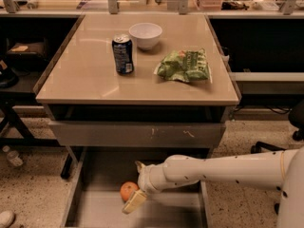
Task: Pick orange from middle drawer and place on counter
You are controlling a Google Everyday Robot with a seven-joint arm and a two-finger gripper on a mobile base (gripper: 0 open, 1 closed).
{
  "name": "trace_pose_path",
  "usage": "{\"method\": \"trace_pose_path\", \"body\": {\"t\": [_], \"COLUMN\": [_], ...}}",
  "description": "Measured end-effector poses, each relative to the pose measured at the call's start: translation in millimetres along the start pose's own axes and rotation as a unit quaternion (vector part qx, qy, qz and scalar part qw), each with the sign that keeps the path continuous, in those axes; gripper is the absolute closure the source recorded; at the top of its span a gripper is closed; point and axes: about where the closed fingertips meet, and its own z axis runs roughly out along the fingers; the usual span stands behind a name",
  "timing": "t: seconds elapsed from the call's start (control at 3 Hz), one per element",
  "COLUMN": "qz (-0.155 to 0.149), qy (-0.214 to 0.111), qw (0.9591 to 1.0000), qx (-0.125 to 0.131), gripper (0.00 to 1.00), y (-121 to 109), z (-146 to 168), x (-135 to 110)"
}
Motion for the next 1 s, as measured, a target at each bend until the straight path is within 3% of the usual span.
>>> {"method": "trace_pose_path", "body": {"t": [1.0], "qz": [-0.004], "qy": [-0.001], "qw": [1.0000], "qx": [0.008], "gripper": [0.00], "y": [-4], "z": [41], "x": [22]}}
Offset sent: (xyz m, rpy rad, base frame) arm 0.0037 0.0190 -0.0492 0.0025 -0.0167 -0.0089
